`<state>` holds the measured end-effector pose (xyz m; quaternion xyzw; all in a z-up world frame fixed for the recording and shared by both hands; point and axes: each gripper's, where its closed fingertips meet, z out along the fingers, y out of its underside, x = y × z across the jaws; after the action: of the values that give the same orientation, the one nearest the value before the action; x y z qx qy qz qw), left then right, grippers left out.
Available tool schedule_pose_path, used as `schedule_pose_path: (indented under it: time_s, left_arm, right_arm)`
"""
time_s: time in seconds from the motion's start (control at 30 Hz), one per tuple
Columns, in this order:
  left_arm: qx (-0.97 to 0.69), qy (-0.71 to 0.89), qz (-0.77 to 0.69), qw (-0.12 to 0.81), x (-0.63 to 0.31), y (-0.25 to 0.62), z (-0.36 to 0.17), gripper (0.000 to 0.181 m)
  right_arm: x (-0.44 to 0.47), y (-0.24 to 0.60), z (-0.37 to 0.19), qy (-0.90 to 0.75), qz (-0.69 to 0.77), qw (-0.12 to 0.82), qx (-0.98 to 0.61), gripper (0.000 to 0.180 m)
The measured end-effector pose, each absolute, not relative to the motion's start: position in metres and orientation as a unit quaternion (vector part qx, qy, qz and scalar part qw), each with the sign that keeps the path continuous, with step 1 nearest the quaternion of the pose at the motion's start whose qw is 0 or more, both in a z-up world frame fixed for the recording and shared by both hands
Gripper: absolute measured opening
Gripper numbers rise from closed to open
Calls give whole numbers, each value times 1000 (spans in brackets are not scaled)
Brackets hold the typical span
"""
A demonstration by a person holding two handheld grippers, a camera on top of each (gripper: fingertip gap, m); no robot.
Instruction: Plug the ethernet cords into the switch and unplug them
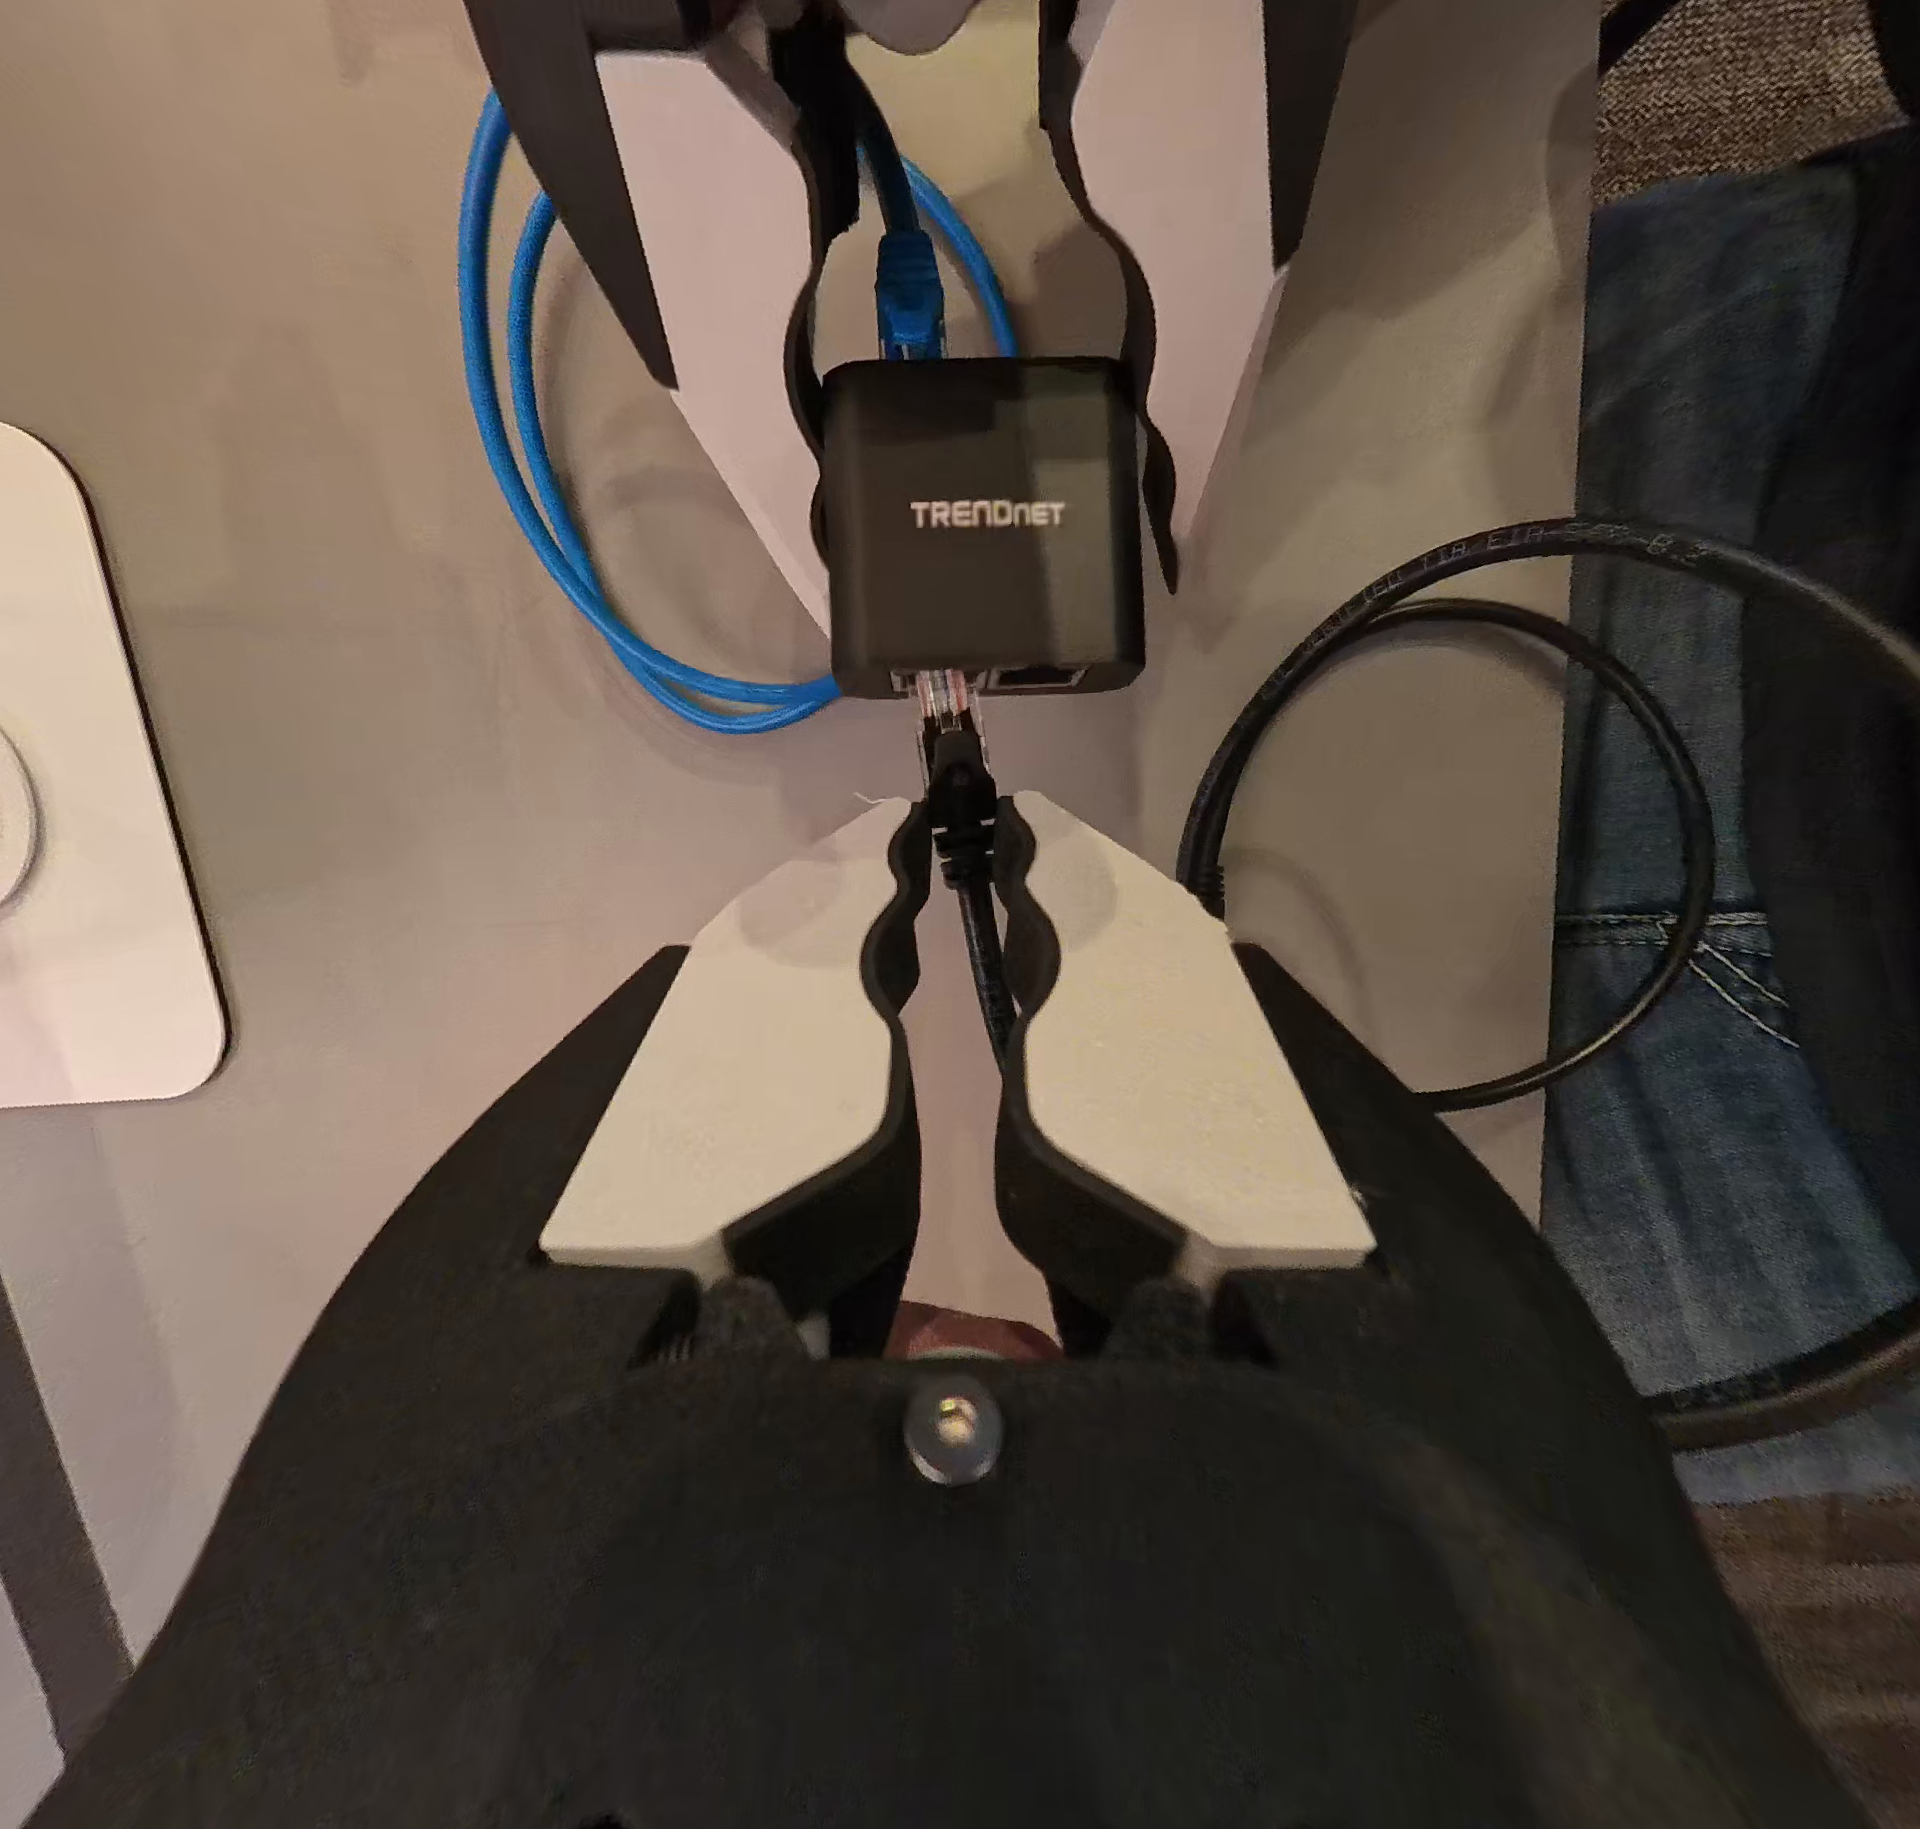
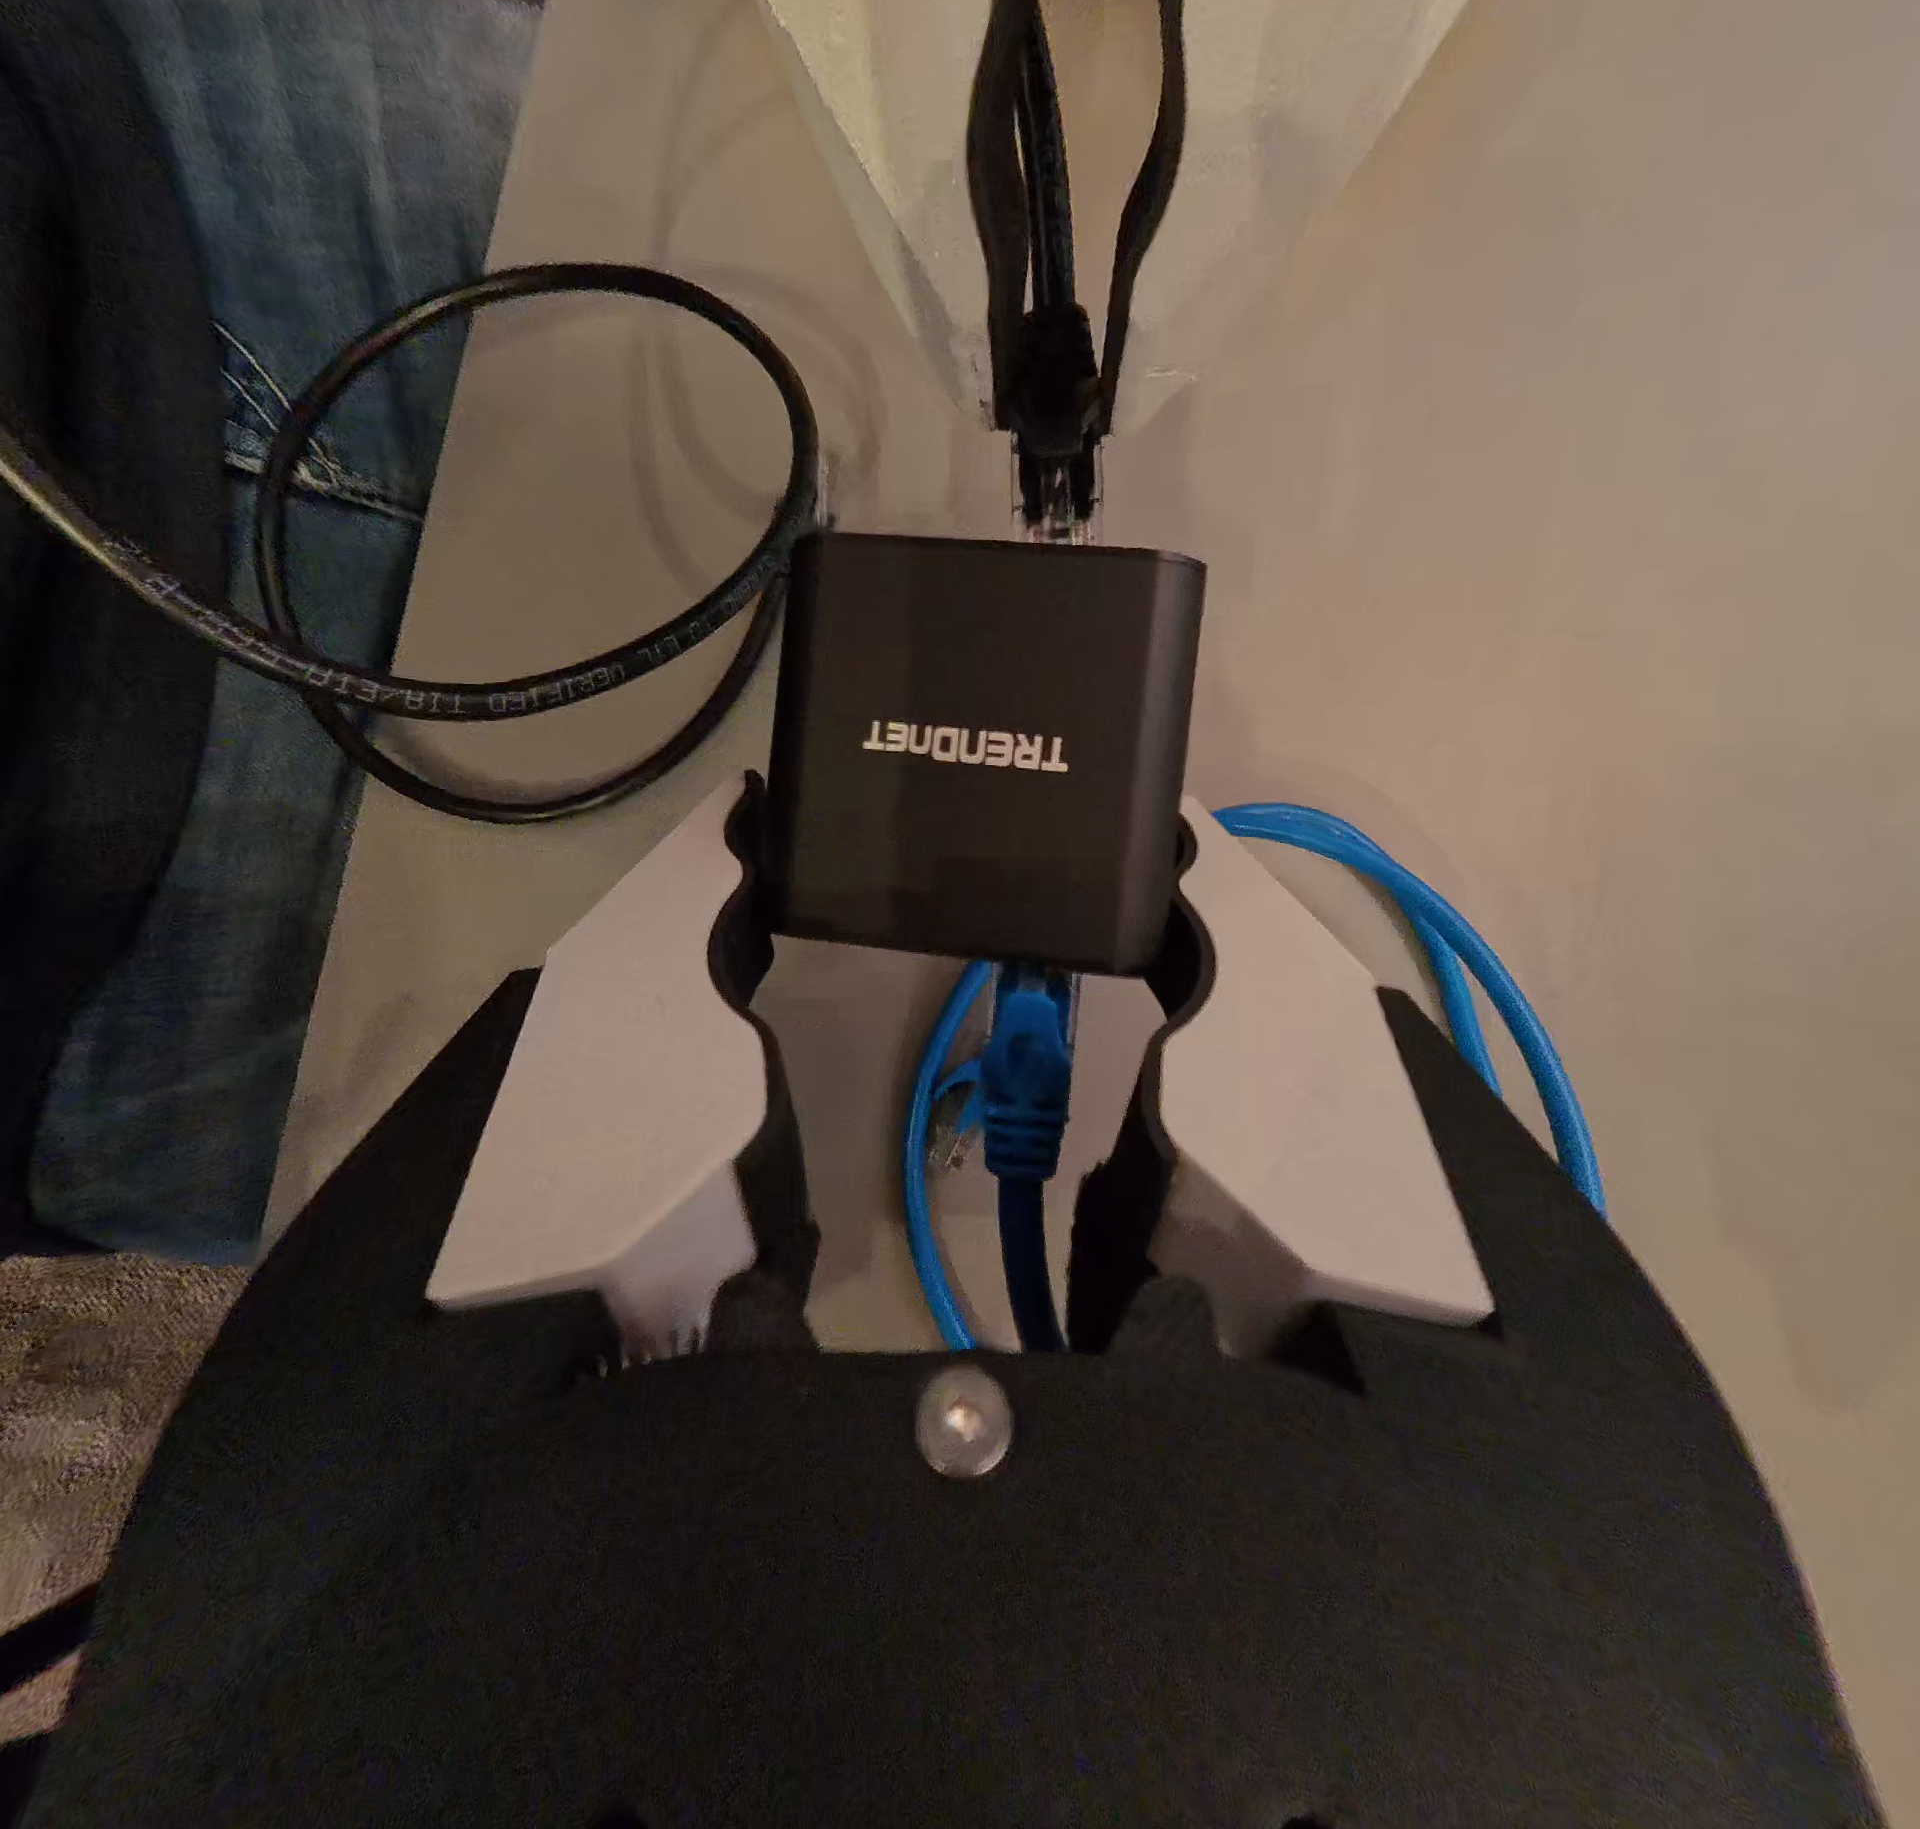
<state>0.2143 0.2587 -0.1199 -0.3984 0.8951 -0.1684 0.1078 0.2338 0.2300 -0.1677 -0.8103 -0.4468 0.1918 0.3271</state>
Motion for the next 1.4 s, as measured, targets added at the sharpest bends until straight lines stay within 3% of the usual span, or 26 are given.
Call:
schedule_pose_path:
  time_s: [0.37,0.8,1.03,1.17,1.27,1.4]
  left_arm:
    - [-398,891,-167,139,223,254,-114,10]
    - [-410,881,-160,173,225,263,-120,10]
    - [-436,834,-175,289,229,277,-86,26]
    - [-472,776,-197,370,196,305,-38,37]
    - [-504,745,-135,416,145,341,-16,38]
    - [-575,691,-84,429,63,388,-13,37]
  right_arm:
    - [241,229,-175,-479,137,283,-819,70]
    - [240,238,-169,-468,141,303,-818,70]
    - [240,240,-153,-441,155,341,-816,70]
    - [242,240,-156,-425,166,351,-818,70]
    - [247,242,-158,-413,164,359,-821,70]
    - [250,243,-162,-394,176,370,-823,70]
